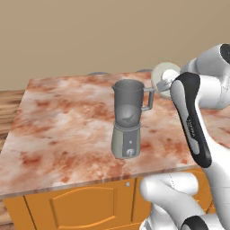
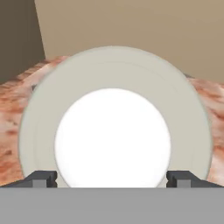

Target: Close the lid blender by securely placing the lid on top.

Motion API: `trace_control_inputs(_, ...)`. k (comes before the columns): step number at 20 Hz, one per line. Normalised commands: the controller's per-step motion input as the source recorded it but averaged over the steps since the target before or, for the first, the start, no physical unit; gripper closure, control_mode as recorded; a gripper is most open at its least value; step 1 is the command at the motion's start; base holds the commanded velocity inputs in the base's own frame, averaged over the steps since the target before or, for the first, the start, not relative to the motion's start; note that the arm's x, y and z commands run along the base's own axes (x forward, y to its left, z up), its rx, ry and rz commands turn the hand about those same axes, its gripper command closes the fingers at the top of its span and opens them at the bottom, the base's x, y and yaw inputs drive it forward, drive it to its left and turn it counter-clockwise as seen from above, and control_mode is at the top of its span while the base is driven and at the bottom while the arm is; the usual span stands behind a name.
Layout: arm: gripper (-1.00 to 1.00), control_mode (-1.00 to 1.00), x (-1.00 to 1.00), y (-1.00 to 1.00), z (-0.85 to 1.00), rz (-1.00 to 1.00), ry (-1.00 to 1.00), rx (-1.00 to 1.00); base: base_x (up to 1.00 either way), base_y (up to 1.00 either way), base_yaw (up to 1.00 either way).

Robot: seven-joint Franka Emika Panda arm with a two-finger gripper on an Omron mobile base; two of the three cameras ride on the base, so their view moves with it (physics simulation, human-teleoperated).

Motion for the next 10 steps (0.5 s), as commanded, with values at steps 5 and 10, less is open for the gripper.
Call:
trace_control_inputs(5,1.0,-1.0,0.64,0.63,0.33,0.05,0.02,0.0,0.0,0.0,0.0)
trace_control_inputs(10,1.0,-1.0,0.59,0.6,0.0,0.0,0.07,0.0,0.0,0.0,0.0)
